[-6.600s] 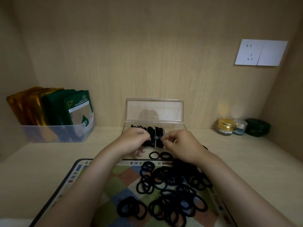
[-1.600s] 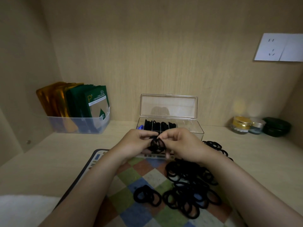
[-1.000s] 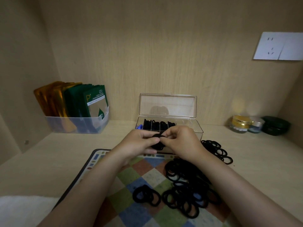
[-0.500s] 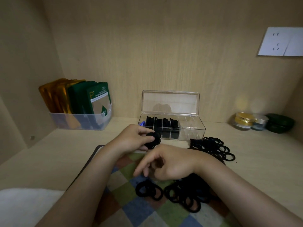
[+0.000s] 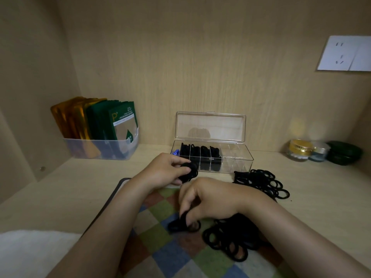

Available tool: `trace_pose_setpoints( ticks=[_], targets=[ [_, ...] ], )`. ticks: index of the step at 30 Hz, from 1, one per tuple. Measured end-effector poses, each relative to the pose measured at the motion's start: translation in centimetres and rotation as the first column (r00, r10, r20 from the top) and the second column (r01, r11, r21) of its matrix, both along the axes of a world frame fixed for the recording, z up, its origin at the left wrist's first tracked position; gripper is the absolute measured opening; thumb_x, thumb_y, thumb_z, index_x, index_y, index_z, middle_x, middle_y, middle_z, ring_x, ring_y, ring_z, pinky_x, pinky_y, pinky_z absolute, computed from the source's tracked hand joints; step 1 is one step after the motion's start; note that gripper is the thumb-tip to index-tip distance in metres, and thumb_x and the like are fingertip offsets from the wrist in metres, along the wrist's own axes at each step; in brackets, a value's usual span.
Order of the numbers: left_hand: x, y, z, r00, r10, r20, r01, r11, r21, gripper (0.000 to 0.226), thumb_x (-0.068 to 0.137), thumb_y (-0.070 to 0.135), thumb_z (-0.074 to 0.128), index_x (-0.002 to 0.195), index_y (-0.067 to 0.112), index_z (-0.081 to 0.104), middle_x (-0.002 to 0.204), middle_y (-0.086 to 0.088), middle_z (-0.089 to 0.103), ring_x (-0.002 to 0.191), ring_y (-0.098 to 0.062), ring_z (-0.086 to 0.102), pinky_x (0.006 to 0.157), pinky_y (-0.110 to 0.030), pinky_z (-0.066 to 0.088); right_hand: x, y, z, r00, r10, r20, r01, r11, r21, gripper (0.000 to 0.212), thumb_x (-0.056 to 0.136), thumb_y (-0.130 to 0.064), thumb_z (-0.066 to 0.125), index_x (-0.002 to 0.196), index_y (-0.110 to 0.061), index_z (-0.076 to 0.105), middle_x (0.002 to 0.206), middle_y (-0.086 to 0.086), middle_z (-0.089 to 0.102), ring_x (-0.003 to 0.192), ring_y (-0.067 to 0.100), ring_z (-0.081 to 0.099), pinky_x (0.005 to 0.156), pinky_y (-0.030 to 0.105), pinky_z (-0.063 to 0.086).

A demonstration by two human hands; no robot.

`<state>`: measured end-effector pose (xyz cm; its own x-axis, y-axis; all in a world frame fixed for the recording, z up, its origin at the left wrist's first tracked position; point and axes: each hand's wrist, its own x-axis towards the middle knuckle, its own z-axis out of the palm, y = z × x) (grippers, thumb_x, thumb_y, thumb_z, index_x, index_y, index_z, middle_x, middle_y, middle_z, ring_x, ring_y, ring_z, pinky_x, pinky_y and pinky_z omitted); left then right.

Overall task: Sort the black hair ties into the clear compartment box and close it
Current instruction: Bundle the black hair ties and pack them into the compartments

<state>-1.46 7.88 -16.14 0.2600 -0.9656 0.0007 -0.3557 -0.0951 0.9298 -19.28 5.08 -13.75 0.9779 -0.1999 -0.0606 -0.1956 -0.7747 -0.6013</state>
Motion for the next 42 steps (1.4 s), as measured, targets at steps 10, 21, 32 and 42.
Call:
trace_pose_setpoints(
  ticks=[10,21,32,42],
  targets=[
    [-1.5,0.4,0.3,0.96,-0.174,-0.221,0.17,0.985,-0.035,0.03,0.091,0.017,0.069,0.121,0.014,0.07,0.104,-0.01,0.076,0.095,-0.026,0.074,0.084,-0.033,0.06,-0.9,-3.0,0.4,0.788,-0.558,0.259,0.396,0.782,0.481,0.011,0.09,-0.002,0.068,0.099,-0.007,0.071,0.071,0.013,0.068,0.05,0.018,0.063,0.036,0.023,0.044],
    [-1.7,0.3,0.4,0.93,-0.153,-0.334,0.158,0.987,-0.012,0.029,0.097,0.014,0.06,0.125,0.013,0.067,0.116,-0.011,0.072,0.103,-0.028,0.072,0.097,-0.046,0.054,-0.4,-3.6,-0.4,0.613,-0.691,0.384,0.708,0.696,0.123,0.011,0.079,-0.017,0.075,0.074,-0.023,0.067,0.069,-0.003,0.069,0.057,0.007,0.06,0.055,0.02,0.045],
    [-1.4,0.6,0.6,0.964,-0.149,-0.221,0.154,0.988,0.004,0.035,0.095,0.014,0.063,0.131,0.014,0.063,0.123,-0.006,0.069,0.089,-0.026,0.075,0.08,-0.026,0.06,-0.8,-4.3,-0.8,0.701,-0.614,0.363,0.587,0.785,0.195,0.016,0.078,-0.028,0.079,0.087,-0.025,0.067,0.067,-0.008,0.06,0.056,0.005,0.054,0.059,0.026,0.048],
    [0.3,0.3,0.6,1.0,-0.003,-0.03,0.001,0.998,-0.069,0.028,0.095,0.006,0.062,0.122,0.009,0.068,0.095,-0.004,0.074,0.073,-0.009,0.071,0.067,-0.022,0.06,-0.6,-0.5,0.4,0.982,-0.073,0.173,0.086,0.994,-0.068,0.019,0.074,-0.019,0.085,0.09,-0.027,0.078,0.091,-0.01,0.063,0.087,0.006,0.061,0.082,0.025,0.05]
  ],
)
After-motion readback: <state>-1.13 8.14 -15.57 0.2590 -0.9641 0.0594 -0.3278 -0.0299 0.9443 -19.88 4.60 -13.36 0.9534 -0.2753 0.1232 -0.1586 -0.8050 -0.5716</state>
